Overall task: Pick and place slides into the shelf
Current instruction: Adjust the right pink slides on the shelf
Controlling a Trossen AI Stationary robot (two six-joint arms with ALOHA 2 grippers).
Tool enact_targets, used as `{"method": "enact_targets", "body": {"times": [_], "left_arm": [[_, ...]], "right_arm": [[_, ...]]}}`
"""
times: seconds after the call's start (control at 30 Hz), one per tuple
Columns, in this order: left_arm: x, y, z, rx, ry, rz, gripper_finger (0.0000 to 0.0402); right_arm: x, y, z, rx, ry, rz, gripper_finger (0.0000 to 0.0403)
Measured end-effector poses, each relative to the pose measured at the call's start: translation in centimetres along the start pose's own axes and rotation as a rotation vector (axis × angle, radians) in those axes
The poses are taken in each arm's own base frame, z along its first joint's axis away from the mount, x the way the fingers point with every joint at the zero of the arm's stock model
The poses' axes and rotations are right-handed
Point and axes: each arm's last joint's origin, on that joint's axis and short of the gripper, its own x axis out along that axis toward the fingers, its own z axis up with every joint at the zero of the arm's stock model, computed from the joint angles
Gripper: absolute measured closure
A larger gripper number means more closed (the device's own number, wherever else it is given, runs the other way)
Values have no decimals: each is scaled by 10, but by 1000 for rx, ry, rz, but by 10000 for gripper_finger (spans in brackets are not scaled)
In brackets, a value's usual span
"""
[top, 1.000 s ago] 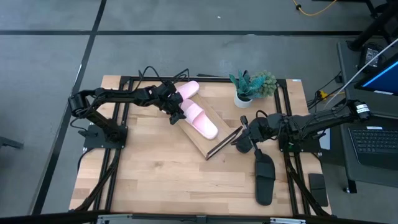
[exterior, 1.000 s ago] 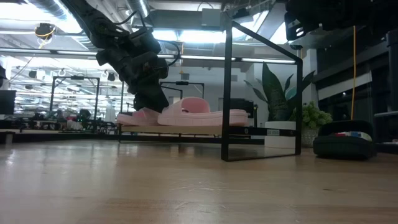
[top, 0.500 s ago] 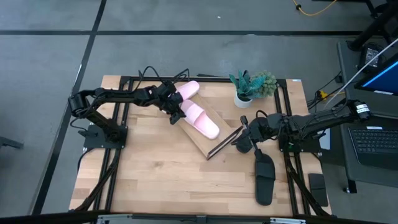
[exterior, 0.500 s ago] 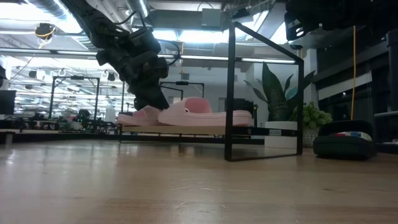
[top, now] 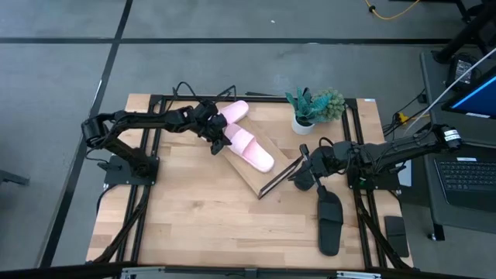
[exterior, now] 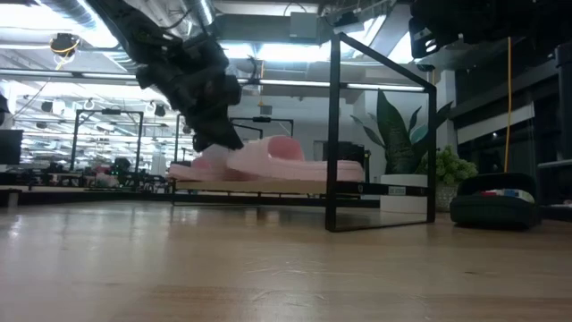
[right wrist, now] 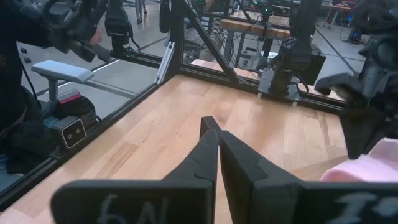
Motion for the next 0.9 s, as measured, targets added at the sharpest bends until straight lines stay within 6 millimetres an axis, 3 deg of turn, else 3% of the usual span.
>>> {"method": "enact_targets", "body": {"times": [0.4, 0.63, 0.9], "left_arm": [[-52, -32, 11, 2, -168, 96, 401], [-48, -58, 7, -28, -183, 105, 401], [-38, -95, -4, -62, -273, 305, 401]], "right_arm": [[0, 0, 0, -3, 0, 0, 382], [0, 0, 0, -3, 3, 0, 382], [0, 0, 0, -3, 3, 1, 382]]}}
